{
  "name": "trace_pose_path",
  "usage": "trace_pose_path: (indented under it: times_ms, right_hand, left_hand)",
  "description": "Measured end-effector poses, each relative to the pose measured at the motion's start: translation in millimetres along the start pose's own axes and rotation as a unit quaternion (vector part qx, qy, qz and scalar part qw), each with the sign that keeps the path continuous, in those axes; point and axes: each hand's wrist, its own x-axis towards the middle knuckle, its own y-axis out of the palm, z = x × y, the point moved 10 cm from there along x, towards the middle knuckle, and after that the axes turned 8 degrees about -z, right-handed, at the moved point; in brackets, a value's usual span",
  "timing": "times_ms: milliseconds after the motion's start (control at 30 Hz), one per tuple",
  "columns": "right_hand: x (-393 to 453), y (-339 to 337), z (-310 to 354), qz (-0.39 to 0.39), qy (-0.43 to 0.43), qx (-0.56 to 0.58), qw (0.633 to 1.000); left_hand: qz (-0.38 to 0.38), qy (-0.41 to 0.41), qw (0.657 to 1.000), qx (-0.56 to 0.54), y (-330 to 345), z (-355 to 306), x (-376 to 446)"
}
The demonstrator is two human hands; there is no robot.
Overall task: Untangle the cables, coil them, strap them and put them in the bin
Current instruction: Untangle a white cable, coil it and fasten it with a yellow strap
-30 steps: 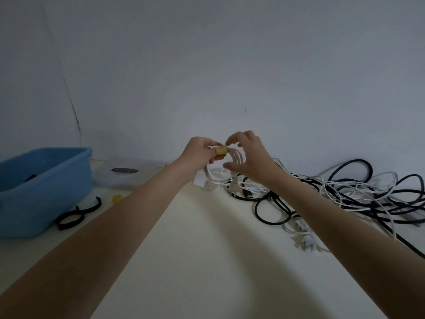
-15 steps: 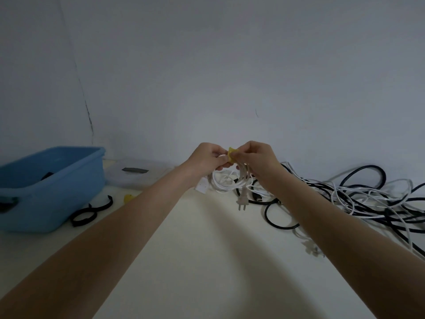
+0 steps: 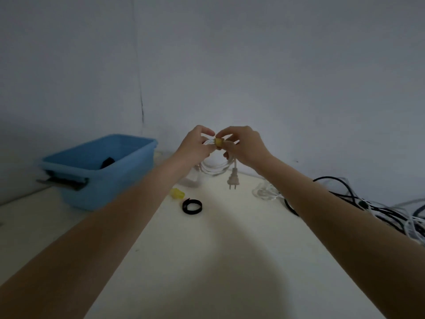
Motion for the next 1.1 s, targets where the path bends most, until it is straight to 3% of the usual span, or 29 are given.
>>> trace_pose_path:
  times_ms: [67, 133, 233, 333, 467, 633, 767, 867, 967, 1100]
  right_hand:
    - [11.4, 24.8, 4.5, 0.034, 0.087, 0.125, 0.988]
    - [17.2, 59.9, 14.7, 0.105, 0.185, 0.287, 0.934]
    - [30.4, 105.9, 42.5, 0.171, 0.224, 0.399, 0.873]
    - [45.8, 145.0, 60.5, 0.16, 0.247, 0.463, 0.836]
    - [62.5, 203.2, 65.7, 0.095, 0.301, 0.489, 0.813]
    - [69.6, 247.2, 58.2, 0.027, 0.318, 0.401, 0.859]
    - [78.0, 259.2, 64.2, 0.028, 0.266, 0.314, 0.911]
    - [88.1, 258.7, 69.6, 0.045, 0.203, 0.216, 0.954]
    - [98.1, 251.3, 69.4, 0.064, 0.152, 0.092, 0.982]
    - [99.5, 231.1, 71.8, 0.096, 0.085, 0.054, 0.99]
  left_hand:
    - [-0.041, -0.013, 0.999, -0.011, -30.8, 9.2, 9.8]
    - [-0.086, -0.024, 0.996, -0.025, -64.5, 16.8, 20.4]
    - [-0.143, -0.042, 0.985, -0.092, -116.6, 26.1, 37.4]
    - [-0.173, -0.039, 0.981, -0.082, -158.8, 32.1, 53.8]
    - [-0.202, -0.034, 0.978, 0.045, -203.4, 54.1, 76.1]
    - [-0.164, -0.078, 0.965, 0.191, -228.3, 94.2, 91.9]
    - [-0.181, -0.058, 0.947, 0.258, -244.5, 98.7, 98.9]
    - [-0.15, -0.074, 0.934, 0.317, -242.3, 109.6, 103.9]
    - [-0.129, -0.091, 0.935, 0.318, -233.4, 116.8, 106.8]
    - [-0.17, -0.056, 0.941, 0.287, -212.8, 93.0, 105.7]
